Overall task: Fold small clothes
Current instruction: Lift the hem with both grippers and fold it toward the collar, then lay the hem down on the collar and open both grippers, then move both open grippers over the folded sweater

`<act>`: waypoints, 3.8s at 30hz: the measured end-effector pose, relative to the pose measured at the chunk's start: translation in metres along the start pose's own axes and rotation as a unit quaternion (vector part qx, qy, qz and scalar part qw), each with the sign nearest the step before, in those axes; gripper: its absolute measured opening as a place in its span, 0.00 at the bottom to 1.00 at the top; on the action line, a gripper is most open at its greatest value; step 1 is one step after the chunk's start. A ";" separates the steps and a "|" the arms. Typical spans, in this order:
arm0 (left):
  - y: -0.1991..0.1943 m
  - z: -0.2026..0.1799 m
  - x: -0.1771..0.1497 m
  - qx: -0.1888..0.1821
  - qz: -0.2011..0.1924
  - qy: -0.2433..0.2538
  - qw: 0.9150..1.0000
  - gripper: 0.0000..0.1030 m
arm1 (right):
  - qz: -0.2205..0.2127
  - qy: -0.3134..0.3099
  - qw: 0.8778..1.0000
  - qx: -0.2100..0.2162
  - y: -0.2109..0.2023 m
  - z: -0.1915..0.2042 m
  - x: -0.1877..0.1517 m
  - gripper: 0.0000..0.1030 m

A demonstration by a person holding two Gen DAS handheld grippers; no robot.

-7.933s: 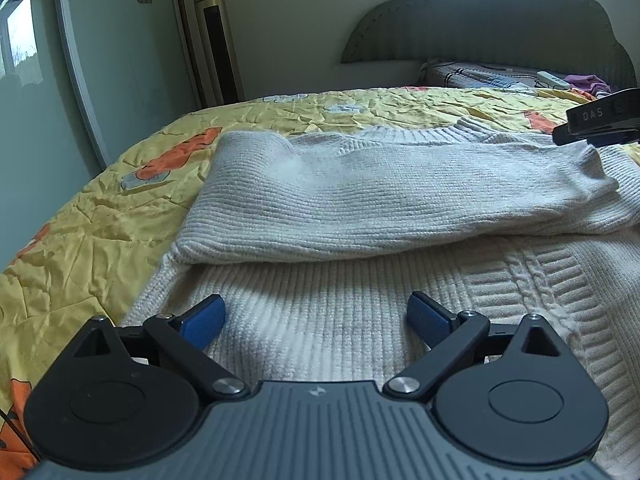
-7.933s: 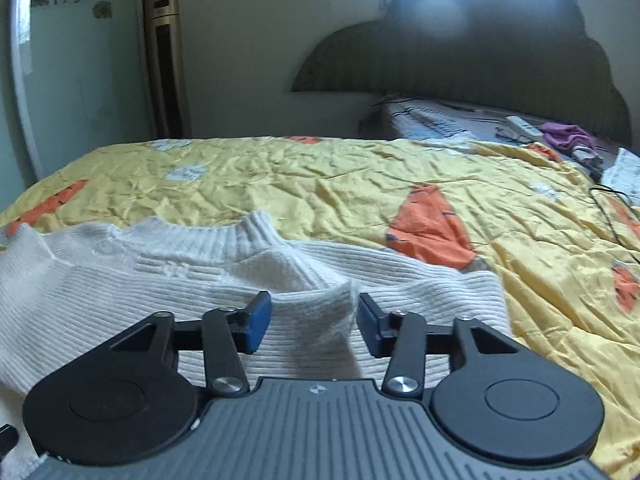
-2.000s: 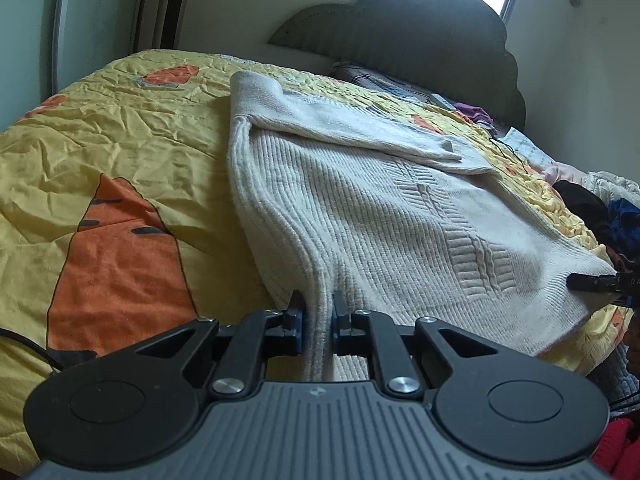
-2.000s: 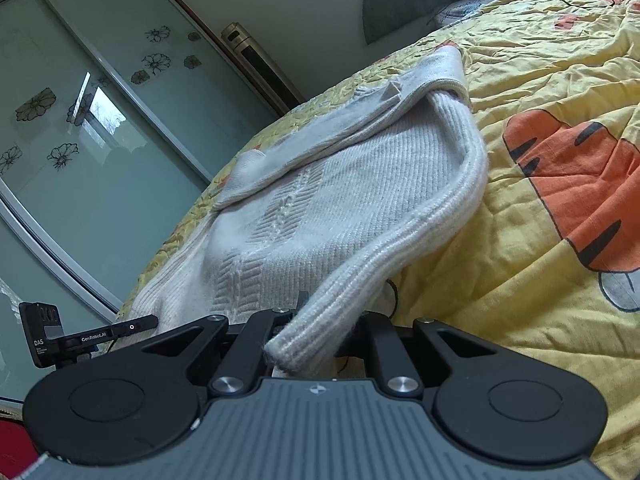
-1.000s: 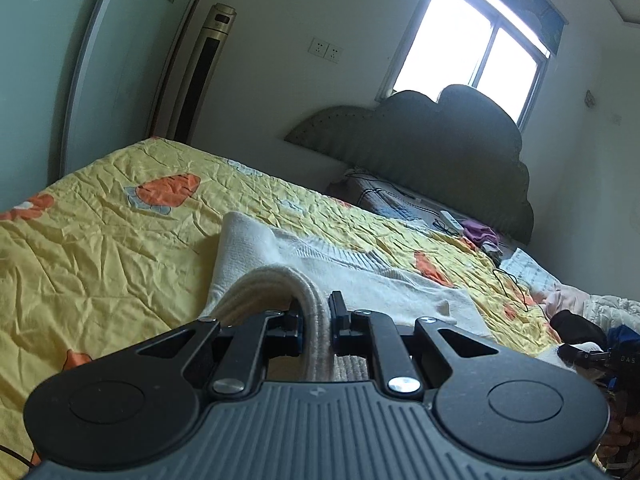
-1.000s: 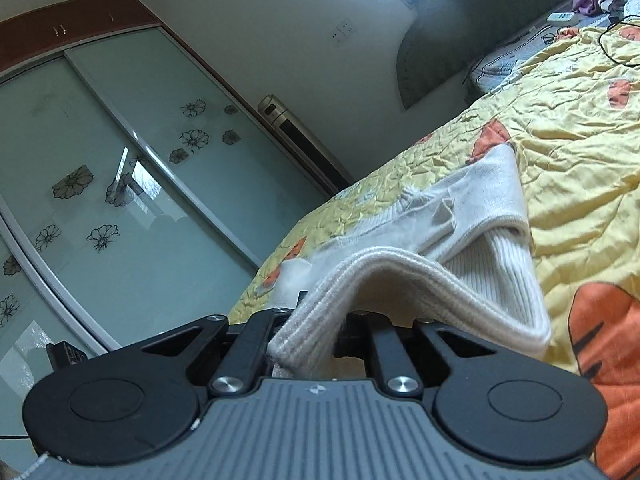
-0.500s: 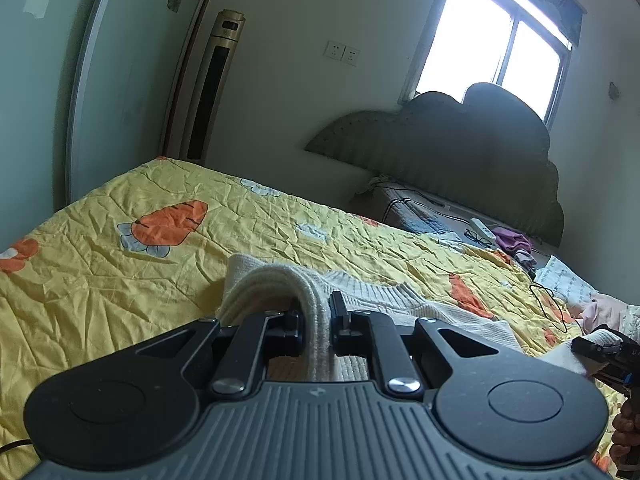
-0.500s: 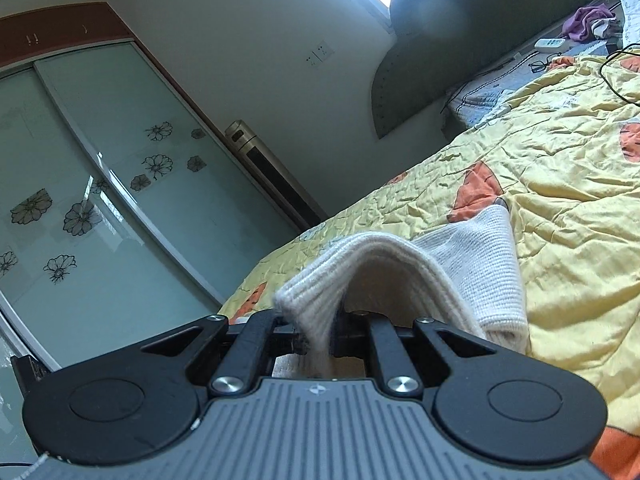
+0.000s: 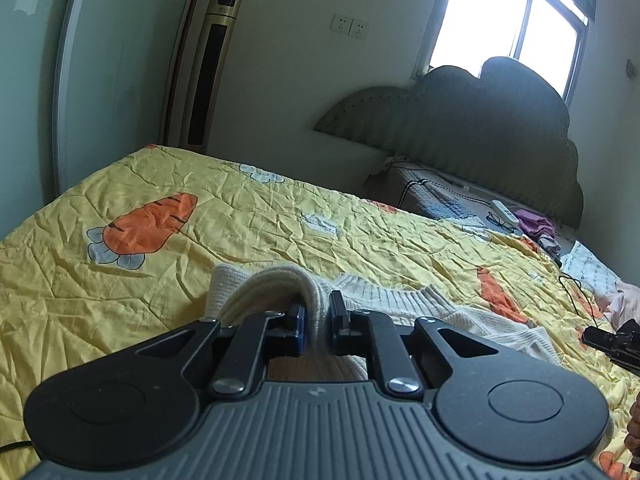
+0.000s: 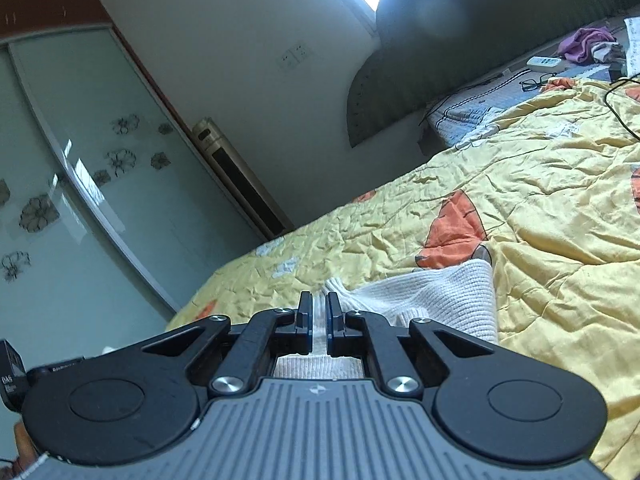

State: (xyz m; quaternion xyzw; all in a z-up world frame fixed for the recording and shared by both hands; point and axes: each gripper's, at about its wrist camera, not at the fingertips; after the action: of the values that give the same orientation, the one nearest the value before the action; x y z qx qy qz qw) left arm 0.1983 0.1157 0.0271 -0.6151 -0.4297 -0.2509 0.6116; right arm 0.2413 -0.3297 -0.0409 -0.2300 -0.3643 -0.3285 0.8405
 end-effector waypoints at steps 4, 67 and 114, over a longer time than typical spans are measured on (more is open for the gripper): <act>0.011 -0.003 -0.009 0.013 0.008 0.018 1.000 0.11 | 0.047 -0.044 0.995 -0.078 0.018 -0.005 -0.005 0.65; 0.087 -0.073 0.005 0.099 -0.054 0.234 0.966 0.93 | 0.058 -0.165 0.955 -0.240 0.102 -0.033 0.014 0.49; 0.047 0.066 -0.060 0.084 0.070 -0.001 0.994 0.84 | 0.163 -0.213 0.958 -0.101 0.110 0.081 -0.083 1.00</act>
State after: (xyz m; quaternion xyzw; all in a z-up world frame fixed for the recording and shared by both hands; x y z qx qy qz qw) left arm 0.1928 0.1721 -0.0569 -0.5904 -0.4059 -0.1694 0.6767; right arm 0.2400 -0.1731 -0.0692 -0.4347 -0.4574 -0.1658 0.7578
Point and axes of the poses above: each gripper's, at about its wrist camera, not at the fingertips, and y roughly the way its jaws point, z to its left, x to its top, and after that the axes turned 15 degrees about x, right-handed
